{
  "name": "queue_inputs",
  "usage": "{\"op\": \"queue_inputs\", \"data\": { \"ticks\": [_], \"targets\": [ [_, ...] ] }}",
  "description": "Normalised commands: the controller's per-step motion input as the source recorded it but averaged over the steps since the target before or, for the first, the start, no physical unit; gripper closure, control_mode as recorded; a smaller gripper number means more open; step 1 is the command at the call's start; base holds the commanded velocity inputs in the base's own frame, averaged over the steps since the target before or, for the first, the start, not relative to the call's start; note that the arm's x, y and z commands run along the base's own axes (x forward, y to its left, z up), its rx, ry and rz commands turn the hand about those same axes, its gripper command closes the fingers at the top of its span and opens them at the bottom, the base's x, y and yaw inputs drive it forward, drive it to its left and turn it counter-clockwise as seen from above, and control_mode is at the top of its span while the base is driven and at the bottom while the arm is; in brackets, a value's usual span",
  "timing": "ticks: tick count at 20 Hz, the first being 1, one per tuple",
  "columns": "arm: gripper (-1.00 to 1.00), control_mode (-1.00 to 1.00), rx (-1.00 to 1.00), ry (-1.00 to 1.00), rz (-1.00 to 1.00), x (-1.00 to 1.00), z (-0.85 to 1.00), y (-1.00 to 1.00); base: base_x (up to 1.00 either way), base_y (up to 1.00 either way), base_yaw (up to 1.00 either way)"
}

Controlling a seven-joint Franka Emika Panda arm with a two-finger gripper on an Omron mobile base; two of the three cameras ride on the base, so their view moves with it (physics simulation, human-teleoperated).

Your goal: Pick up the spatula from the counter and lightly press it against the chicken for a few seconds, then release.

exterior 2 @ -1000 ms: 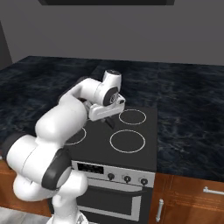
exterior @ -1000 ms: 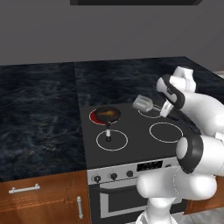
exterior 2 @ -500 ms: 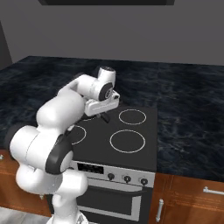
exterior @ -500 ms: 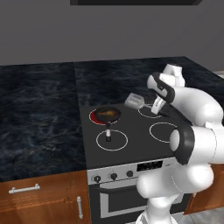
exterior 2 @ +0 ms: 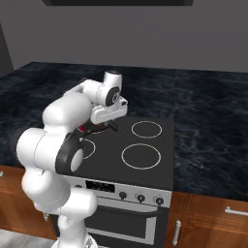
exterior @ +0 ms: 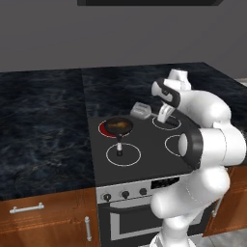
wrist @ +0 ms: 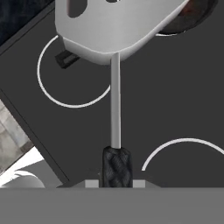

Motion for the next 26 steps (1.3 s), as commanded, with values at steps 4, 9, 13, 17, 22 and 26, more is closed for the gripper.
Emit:
{"op": "queue_inputs", "data": {
  "ticks": [4, 9, 13, 17, 22, 26],
  "targets": [
    [1.00, -1.00, -0.05, 0.04, 0.01, 0.28, -0.10, 0.15, 0.00, 0.00, 0.00],
    [1.00, -1.00, -0.05, 0.04, 0.01, 0.22, -0.11, 0.13, 0.00, 0.00, 0.00],
    [1.00, -1.00, -0.05, 0.04, 0.01, 0.17, -0.06, 0.14, 0.00, 0.00, 0.00],
    [1.00, -1.00, -0.03, 0.06, 0.01, 0.22, -0.03, 0.12, 0.00, 0.00, 0.00],
    [1.00, -1.00, 0.00, 0.08, 0.02, 0.27, -0.10, 0.09, 0.00, 0.00, 0.00],
    [1.00, -1.00, -0.01, 0.09, 0.01, 0.24, -0.22, 0.10, 0.00, 0.00, 0.00]
  ]
}}
